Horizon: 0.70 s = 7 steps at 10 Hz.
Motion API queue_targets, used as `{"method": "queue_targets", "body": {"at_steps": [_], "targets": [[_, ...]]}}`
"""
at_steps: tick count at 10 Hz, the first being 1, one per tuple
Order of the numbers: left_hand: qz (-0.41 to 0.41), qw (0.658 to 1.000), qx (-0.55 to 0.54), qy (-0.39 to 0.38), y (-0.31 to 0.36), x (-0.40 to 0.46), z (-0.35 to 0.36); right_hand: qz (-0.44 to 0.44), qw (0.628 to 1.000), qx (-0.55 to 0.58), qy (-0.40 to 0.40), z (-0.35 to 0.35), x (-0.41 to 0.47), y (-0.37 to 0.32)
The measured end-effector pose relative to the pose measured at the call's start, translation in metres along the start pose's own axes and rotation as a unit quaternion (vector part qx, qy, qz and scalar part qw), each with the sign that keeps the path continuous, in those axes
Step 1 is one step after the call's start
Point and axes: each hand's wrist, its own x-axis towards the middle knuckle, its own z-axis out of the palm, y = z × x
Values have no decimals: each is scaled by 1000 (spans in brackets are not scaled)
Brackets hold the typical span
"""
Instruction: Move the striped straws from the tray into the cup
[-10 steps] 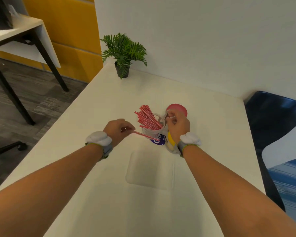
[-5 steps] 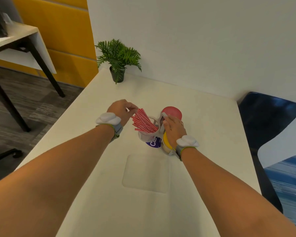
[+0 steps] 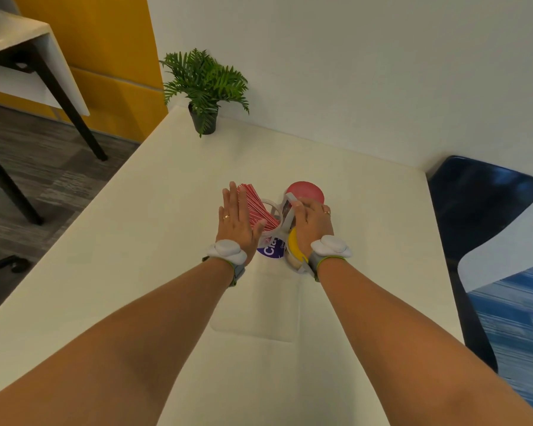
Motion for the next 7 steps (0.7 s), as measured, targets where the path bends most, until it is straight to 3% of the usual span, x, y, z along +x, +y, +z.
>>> {"method": "queue_targets", "body": {"at_steps": [4, 7], "targets": [[-13, 983, 36, -178, -2, 58, -22, -19, 999, -37, -23, -5, 0, -2], [15, 990, -6, -143, 19, 53, -61, 10, 998, -38, -44, -35, -4, -41]]}}
